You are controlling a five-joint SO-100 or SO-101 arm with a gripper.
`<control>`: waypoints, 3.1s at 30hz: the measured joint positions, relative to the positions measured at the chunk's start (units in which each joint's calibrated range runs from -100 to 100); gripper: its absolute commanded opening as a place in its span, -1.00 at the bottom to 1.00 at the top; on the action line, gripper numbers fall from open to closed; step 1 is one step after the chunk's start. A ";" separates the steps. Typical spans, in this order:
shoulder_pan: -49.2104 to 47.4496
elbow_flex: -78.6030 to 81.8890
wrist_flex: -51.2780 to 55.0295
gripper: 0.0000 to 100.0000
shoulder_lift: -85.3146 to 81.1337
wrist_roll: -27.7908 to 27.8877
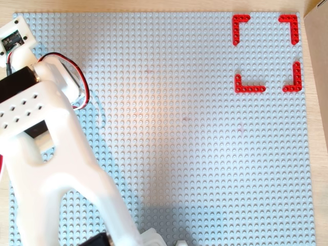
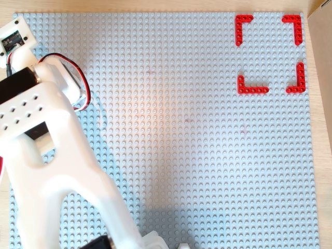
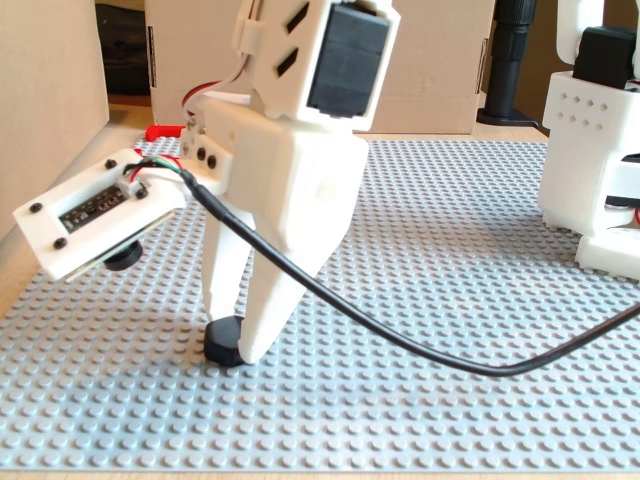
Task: Grab the Lego and store it in red box
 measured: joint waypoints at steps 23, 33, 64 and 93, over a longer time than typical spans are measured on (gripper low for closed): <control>10.25 -4.11 17.70 -0.92 -36.26 0.24; 32.50 -6.26 10.88 -0.92 -36.52 1.76; 47.91 -6.80 -9.50 -0.93 3.47 1.76; 47.84 -8.23 0.17 -0.92 -12.34 0.73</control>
